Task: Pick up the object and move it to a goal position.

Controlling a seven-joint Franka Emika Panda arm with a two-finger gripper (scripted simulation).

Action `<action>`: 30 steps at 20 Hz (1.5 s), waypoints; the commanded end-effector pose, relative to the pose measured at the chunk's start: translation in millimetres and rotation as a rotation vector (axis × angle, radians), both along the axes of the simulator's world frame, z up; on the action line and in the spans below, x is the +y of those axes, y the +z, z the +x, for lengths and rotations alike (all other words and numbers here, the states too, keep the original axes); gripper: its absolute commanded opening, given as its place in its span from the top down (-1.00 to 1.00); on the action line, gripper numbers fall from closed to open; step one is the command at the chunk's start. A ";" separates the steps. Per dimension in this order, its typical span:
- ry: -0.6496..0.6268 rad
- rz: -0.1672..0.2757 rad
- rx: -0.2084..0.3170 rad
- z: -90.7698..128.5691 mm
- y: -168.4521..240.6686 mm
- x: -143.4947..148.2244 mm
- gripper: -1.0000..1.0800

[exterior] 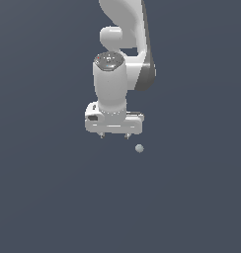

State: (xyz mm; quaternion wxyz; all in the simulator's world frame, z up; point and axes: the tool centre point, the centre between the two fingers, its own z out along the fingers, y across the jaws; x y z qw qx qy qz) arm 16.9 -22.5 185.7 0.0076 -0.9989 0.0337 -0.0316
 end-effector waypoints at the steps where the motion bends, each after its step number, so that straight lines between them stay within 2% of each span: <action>1: 0.000 0.000 0.000 0.0 0.0 0.0 -0.92; 10: -0.046 -0.023 -0.001 0.9 -8.8 -29.9 -0.92; 16: -0.047 -0.022 0.000 0.8 -10.5 -27.4 -0.92; 23: -0.064 -0.019 0.010 -1.3 -28.6 -1.8 -0.92; 30: -0.099 -0.012 0.033 -10.7 -65.0 50.4 -0.92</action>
